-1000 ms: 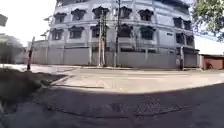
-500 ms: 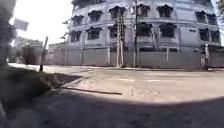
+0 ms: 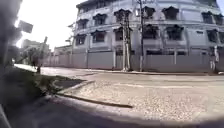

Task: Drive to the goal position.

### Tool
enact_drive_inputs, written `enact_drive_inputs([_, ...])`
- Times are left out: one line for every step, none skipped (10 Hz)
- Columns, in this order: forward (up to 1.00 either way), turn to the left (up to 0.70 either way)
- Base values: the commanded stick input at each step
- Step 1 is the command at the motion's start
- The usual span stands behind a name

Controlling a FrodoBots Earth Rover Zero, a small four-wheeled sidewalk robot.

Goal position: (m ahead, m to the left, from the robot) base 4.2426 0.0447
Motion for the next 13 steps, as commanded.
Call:
enact_drive_inputs([0.0,0.0])
enact_drive_inputs([0.0,0.0])
enact_drive_inputs([0.0,0.0])
enact_drive_inputs([0.0,0.47])
enact_drive_inputs([0.0,0.86])
enact_drive_inputs([0.0,1.0])
enact_drive_inputs([0.0,0.99])
enact_drive_inputs([0.83,0.32])
enact_drive_inputs([0.96,0.37])
enact_drive_inputs([1.0,0.39])
enact_drive_inputs([1.0,0.39])
enact_drive_inputs([1.0,0.39])
enact_drive_inputs([1.0,0.39])
